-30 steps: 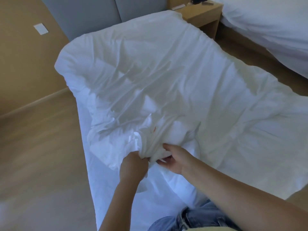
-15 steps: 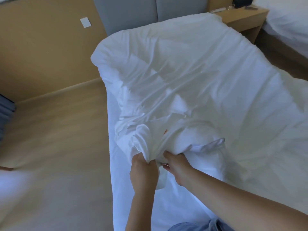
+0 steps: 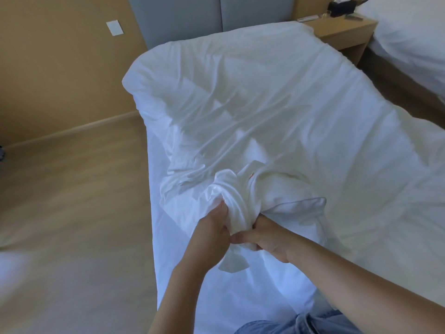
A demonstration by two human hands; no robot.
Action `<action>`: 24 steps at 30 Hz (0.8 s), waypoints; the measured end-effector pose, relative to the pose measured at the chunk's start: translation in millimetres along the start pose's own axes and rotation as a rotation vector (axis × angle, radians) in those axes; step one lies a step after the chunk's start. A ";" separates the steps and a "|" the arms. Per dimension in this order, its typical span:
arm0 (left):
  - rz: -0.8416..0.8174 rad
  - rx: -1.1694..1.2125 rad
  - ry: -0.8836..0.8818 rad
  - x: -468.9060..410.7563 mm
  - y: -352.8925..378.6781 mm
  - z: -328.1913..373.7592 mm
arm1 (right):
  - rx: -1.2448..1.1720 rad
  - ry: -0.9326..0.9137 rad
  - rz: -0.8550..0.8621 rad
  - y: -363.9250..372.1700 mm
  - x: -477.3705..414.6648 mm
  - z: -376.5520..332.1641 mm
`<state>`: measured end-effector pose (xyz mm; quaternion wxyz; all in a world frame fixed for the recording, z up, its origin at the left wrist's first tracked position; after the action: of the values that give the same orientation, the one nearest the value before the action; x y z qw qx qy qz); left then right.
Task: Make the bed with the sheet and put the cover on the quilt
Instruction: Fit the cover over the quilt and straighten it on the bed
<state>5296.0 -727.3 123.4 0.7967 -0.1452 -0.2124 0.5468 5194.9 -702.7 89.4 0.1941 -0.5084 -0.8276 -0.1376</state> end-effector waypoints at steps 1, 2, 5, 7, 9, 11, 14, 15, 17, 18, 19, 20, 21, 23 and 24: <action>0.020 0.013 0.019 -0.3 -3.4 -1.9 | -0.002 0.017 0.080 -7.7 -3.3 4.3; 0.057 0.018 0.029 -0.1 -7.4 -3.5 | -0.048 0.037 0.156 -13.8 -4.4 5.6; 0.225 -0.048 0.031 0.8 -17.9 -12.6 | -0.231 0.099 0.252 -22.2 -6.6 13.9; 0.288 -0.055 -0.041 1.4 -18.1 -20.2 | -0.272 0.141 0.274 -24.1 -5.8 17.9; 0.251 -0.005 -0.160 0.8 -9.6 -29.7 | -0.264 0.174 0.254 -24.6 -5.1 19.7; 0.197 -0.013 -0.154 0.1 -0.7 -30.4 | -0.240 0.201 0.241 -26.3 -4.6 20.3; 0.154 -0.070 -0.005 -4.0 3.4 -23.5 | -0.192 0.202 0.214 -30.6 -5.3 16.3; 0.128 -0.069 0.034 -5.1 4.4 -20.8 | -0.168 0.188 0.191 -30.2 -5.0 13.1; 0.077 -0.065 0.079 -8.1 5.2 -17.5 | -0.119 0.176 0.152 -28.1 -1.6 10.0; 0.053 -0.071 0.103 -9.8 5.2 -15.6 | -0.058 0.168 0.134 -26.7 0.2 9.2; 0.026 -0.091 0.130 -12.0 5.8 -14.3 | 0.020 0.141 0.116 -25.2 1.2 6.9; -0.005 -0.127 0.148 -13.8 7.0 -12.9 | 0.086 0.103 0.119 -24.3 1.8 2.6; -0.042 -0.163 0.147 -15.4 8.8 -12.5 | 0.110 0.058 0.163 -26.6 0.3 -0.6; -0.101 -0.170 0.128 -17.0 10.5 -11.5 | 0.080 0.009 0.309 -36.0 -1.0 -5.8; -0.103 -0.126 0.126 -17.9 9.5 -10.1 | 0.042 0.017 0.353 -38.8 -0.2 -6.8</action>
<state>5287.8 -740.6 107.0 0.8248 -0.2179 -0.2031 0.4807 5161.5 -723.1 94.1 0.2327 -0.6405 -0.7265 -0.0884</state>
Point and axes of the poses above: each hand's wrist, its own x-axis away from the middle knuckle, its own y-axis out of the palm, z = x × y, the point moved 7 cm from there along -x, towards the middle knuckle, and after that the axes turned 12 degrees about x, right-handed, at the moved point
